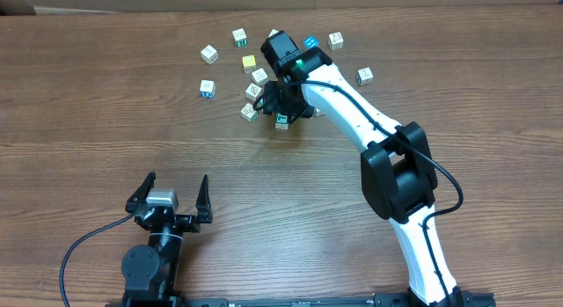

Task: Form a circle
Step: 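Swing the right gripper up and over to the block cluster, then lower the right gripper and grasp the green-numbered block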

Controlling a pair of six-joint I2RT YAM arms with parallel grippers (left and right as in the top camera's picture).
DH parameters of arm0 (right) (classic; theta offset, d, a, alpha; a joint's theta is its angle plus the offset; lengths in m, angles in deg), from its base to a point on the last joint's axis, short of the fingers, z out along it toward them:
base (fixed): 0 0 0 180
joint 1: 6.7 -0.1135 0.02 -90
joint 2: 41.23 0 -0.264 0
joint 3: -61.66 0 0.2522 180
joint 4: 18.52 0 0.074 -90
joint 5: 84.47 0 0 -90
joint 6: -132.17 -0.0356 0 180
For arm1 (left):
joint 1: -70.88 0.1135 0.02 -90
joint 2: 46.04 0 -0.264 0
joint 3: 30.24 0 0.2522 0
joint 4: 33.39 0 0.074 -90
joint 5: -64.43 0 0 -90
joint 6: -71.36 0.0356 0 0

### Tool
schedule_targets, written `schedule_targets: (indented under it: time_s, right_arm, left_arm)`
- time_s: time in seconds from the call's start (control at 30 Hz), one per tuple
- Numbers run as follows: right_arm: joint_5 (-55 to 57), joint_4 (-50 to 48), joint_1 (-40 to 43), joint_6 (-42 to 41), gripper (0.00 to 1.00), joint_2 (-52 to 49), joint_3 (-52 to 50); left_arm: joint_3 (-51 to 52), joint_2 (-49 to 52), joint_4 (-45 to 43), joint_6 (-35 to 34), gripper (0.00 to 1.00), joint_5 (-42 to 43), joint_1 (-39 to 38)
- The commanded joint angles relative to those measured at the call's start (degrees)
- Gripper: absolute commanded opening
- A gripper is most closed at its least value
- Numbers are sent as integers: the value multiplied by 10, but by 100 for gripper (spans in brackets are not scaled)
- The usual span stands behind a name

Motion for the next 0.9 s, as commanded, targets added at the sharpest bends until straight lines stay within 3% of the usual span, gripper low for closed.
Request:
schedule_targets:
  time_s: [0.0, 0.57, 0.67, 0.87]
  right_arm:
    - [12, -12, -10, -4, 58, -9, -15]
    - [56, -29, -12, -20, 55, -9, -36]
    - [56, -33, -12, -21, 48, -9, -36]
    - [56, -21, -13, -31, 47, -9, -41]
  left_arm:
    - [2, -5, 1, 9, 100, -2, 4]
    - [2, -5, 1, 9, 100, -2, 4]
    - [2, -5, 1, 9, 100, -2, 4]
    - [2, -5, 1, 9, 100, -2, 4]
